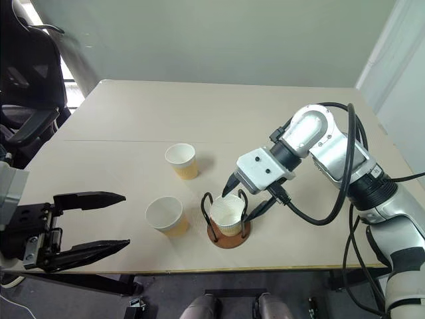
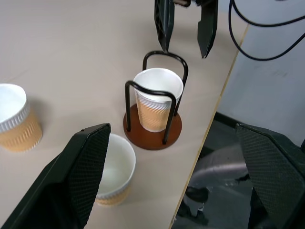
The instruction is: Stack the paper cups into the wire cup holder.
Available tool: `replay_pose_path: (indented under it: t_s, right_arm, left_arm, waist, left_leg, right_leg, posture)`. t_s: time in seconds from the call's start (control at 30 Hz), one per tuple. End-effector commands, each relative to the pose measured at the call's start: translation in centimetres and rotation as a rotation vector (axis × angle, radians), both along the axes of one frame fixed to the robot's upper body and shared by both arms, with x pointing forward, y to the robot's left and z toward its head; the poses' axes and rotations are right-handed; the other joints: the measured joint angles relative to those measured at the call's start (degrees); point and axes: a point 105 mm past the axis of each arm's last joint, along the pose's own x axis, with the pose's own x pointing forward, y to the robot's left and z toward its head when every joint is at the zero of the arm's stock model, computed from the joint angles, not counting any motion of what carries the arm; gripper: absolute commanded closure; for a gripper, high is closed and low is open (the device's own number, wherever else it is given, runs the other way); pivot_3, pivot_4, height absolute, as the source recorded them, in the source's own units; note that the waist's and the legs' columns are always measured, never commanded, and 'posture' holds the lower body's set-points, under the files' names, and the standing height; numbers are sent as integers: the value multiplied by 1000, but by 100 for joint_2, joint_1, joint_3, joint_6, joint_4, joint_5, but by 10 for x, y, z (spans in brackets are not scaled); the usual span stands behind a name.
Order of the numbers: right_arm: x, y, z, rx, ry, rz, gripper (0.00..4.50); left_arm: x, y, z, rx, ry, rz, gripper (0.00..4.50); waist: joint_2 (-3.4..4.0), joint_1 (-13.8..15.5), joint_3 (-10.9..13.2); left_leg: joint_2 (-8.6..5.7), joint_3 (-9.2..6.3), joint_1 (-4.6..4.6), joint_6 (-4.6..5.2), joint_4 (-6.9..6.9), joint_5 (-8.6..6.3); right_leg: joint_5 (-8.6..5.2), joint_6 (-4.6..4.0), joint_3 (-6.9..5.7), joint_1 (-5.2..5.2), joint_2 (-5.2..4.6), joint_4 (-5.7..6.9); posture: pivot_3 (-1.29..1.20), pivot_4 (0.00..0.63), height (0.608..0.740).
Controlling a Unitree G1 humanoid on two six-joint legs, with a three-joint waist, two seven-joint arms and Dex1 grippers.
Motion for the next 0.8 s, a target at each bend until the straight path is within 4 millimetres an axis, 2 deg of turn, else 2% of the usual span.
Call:
replay_pose_path:
  t_s: [0.03, 0.13, 0.23, 0.33, 0.43, 0.5, 0.6, 0.7, 0.8]
  right_arm:
    - [9, -14, 27, 58, -47, -78, 1462]
    - [8, -36, 51, 142, 38, -179, 1462]
    - [-2, -66, 77, 270, 193, -279, 1462]
    - [-12, -92, 88, 354, 287, -373, 1462]
    - [-18, -111, 83, 398, 325, -505, 1462]
    - [-20, -121, 73, 408, 330, -608, 1462]
    - [-25, -130, 60, 409, 343, -698, 1462]
    - [-27, -134, 54, 411, 338, -735, 905]
    - [-29, -139, 58, 430, 321, -758, 21]
  left_arm:
    - [6, 5, -6, 90, -8, 11, 0]
    - [12, 8, -21, 168, 52, -13, 0]
    - [20, 15, -40, 286, 102, -32, 0]
    - [34, 21, -52, 376, 84, -41, 0]
    - [46, 17, -55, 392, 45, -71, 0]
    - [51, 12, -52, 383, 28, -108, 0]
    - [56, 6, -46, 371, 23, -159, 0]
    - [57, 6, -47, 380, 49, -188, 0]
    - [60, 8, -51, 411, 60, -210, 0]
  waist:
    - [0, 9, 0]
    - [4, 46, 2]
    - [2, 89, 1]
    - [-12, 91, -7]
    - [-15, 109, -9]
    - [-15, 101, -8]
    - [-14, 110, -7]
    - [-10, 67, -5]
    - [-9, 59, -5]
  left_leg:
    - [0, 0, 0, 0, 0, 0]
    - [0, -2, -6, 0, 3, 0]
    - [-1, -2, -17, -5, 4, -6]
    - [-1, 0, -10, -18, 3, -27]
    - [0, -1, -2, -23, -1, -36]
    - [0, 0, -2, -29, -1, -40]
    - [0, 3, -12, -34, -3, -46]
    - [-1, 12, -12, -34, -2, -49]
    - [0, 13, -11, -22, -2, -43]
  right_leg:
    - [0, 0, 0, 0, 0, 0]
    - [0, -1, 2, -1, 0, -3]
    - [-3, -4, 4, -4, 0, -10]
    - [-16, -7, 4, -3, 0, -8]
    - [-29, 0, 0, 3, 1, -3]
    - [-5, 41, 0, 2, 1, -1]
    - [-8, 52, -2, 10, 1, -1]
    - [-11, 59, 6, 11, 1, 0]
    - [-28, 82, 8, 13, 1, 0]
  posture:
    - [0, 150, 740]
    - [0, 150, 740]
    - [0, 150, 740]
    - [0, 150, 740]
    - [0, 150, 740]
    - [0, 150, 740]
    - [0, 150, 740]
    - [0, 150, 740]
    - [0, 150, 740]
